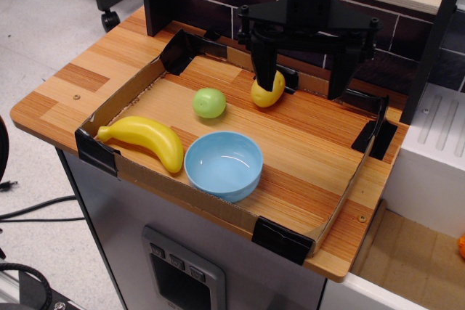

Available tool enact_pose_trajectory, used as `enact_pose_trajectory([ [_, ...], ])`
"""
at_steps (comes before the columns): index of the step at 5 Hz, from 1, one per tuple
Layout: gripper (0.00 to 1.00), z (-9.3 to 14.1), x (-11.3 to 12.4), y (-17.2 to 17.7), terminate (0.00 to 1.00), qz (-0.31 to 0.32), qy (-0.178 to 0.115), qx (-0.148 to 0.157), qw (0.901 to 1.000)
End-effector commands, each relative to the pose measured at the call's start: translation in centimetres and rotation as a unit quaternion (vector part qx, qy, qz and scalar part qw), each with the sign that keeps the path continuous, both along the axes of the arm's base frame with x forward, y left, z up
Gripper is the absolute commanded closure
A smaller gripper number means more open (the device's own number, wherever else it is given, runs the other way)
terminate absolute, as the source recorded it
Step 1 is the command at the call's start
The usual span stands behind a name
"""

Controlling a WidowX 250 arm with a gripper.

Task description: Put pear in bowl

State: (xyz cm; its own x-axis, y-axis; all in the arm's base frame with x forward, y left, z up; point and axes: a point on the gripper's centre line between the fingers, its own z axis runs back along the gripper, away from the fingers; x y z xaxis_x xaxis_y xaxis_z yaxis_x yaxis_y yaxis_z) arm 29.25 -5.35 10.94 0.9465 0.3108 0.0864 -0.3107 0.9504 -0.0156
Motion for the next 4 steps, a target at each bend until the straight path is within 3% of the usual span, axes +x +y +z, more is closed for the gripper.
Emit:
enact_pose_trajectory([
  [1,0.00,0.0,0.0,0.0,0.00,0.000,0.000,0.000,1.0000],
  [2,0.00,0.3,0.9,2.1,0.00,-0.056,0.001,-0.008,0.9984],
  [4,0.00,0.3,2.1,6.6,0.00,-0.053,-0.039,-0.028,0.9974],
])
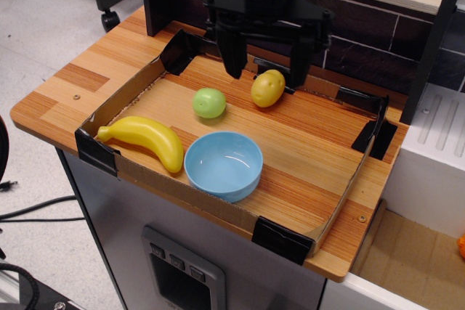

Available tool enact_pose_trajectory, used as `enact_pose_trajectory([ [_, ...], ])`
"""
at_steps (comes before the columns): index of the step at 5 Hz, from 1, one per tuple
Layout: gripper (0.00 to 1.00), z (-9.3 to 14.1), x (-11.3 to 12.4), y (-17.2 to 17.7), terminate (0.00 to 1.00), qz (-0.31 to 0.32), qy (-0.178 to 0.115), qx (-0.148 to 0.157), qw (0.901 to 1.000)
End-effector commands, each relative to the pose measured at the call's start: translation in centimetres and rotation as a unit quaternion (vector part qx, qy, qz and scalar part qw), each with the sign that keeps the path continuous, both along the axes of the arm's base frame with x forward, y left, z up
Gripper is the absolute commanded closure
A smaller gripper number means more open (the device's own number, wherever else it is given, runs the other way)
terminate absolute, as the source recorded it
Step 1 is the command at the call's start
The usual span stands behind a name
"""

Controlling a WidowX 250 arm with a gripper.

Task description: Put pear in bowl

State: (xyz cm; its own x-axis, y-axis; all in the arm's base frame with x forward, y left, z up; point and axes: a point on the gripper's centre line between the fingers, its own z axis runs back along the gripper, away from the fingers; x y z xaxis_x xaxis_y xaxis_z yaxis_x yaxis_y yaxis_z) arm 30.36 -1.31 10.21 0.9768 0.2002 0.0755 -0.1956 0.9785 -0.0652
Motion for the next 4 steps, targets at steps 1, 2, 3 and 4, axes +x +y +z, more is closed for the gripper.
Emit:
enact_pose_trajectory([
  [1,0.00,-0.5,1.5,4.5,0.00,0.019,-0.027,-0.008,0.9994],
  [2,0.00,-2.6,1.5,5.6,0.00,0.026,-0.003,0.002,0.9996],
  [3,0.00,-4.3,1.6,6.1,0.00,0.033,0.009,0.002,0.9994],
  [4,0.00,-5.4,1.5,6.4,0.00,0.031,0.007,0.006,0.9995],
])
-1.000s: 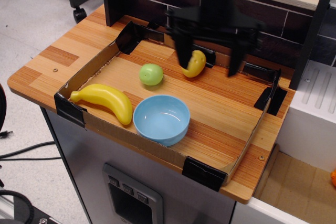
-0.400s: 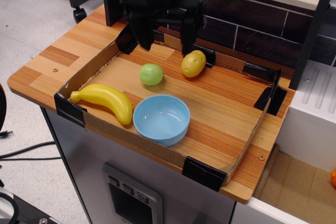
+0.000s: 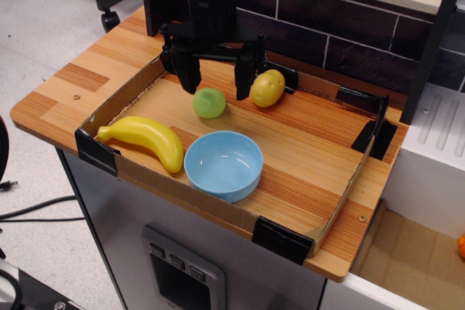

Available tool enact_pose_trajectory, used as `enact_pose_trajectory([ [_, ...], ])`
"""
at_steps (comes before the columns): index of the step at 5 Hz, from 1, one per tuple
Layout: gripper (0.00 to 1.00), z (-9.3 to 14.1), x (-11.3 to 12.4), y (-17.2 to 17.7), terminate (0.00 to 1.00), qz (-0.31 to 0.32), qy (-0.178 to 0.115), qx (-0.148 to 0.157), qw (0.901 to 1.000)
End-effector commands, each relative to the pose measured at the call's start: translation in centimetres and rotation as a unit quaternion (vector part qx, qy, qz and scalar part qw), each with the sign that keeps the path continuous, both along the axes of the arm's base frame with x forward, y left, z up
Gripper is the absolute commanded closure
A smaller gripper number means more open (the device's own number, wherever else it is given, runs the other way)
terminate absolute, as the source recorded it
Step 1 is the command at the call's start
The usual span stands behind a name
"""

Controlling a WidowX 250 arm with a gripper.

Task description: Put pear in bowl

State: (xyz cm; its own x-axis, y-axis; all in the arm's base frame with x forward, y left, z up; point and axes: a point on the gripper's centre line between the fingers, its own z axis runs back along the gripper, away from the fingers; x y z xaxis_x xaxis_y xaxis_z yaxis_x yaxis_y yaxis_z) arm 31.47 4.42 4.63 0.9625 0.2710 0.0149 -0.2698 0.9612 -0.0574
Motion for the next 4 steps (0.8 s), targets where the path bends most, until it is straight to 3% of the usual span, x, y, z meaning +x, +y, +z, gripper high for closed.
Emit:
enact_pose_trajectory([
  [1,0.00,-0.5,0.4,1.2,0.00,-0.010,-0.026,0.023,0.9994],
  [3,0.00,-2.8,0.7,1.3,0.00,-0.022,-0.003,0.038,0.9990],
  [4,1.00,-3.3,0.8,1.3,0.00,-0.024,-0.012,0.036,0.9990],
])
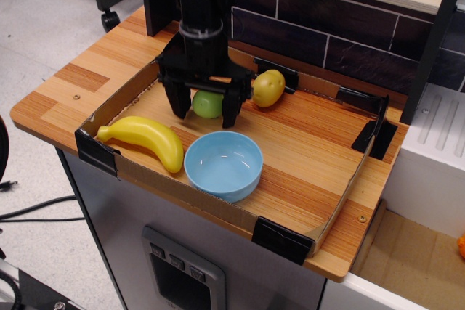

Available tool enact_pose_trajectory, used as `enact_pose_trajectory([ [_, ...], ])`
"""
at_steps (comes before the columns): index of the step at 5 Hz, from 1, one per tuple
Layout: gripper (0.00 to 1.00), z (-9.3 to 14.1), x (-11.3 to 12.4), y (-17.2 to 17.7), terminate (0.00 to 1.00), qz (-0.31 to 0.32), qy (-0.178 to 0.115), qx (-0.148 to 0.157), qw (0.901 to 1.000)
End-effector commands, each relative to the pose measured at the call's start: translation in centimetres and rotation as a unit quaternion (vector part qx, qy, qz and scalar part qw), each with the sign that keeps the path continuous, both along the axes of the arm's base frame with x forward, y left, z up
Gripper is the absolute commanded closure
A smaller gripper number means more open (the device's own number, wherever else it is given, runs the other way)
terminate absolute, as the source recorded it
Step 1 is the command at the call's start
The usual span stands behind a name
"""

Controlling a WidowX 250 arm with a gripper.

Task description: Put pear in bowl

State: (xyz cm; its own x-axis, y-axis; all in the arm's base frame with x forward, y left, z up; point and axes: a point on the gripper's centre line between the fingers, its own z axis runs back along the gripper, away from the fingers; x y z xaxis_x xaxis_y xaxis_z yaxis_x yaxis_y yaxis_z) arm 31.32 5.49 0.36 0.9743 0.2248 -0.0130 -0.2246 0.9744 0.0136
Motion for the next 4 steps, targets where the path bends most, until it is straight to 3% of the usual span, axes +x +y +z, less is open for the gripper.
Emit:
enact_pose_trajectory([
  [1,1.00,2.2,1.0,0.5,0.00,0.002,-0.044,-0.010,0.9990],
  [3,1.00,5.1,0.8,0.3,0.00,0.012,-0.066,-0.010,0.9977],
  [4,1.00,6.7,0.4,-1.1,0.00,0.008,-0.072,-0.025,0.9970],
])
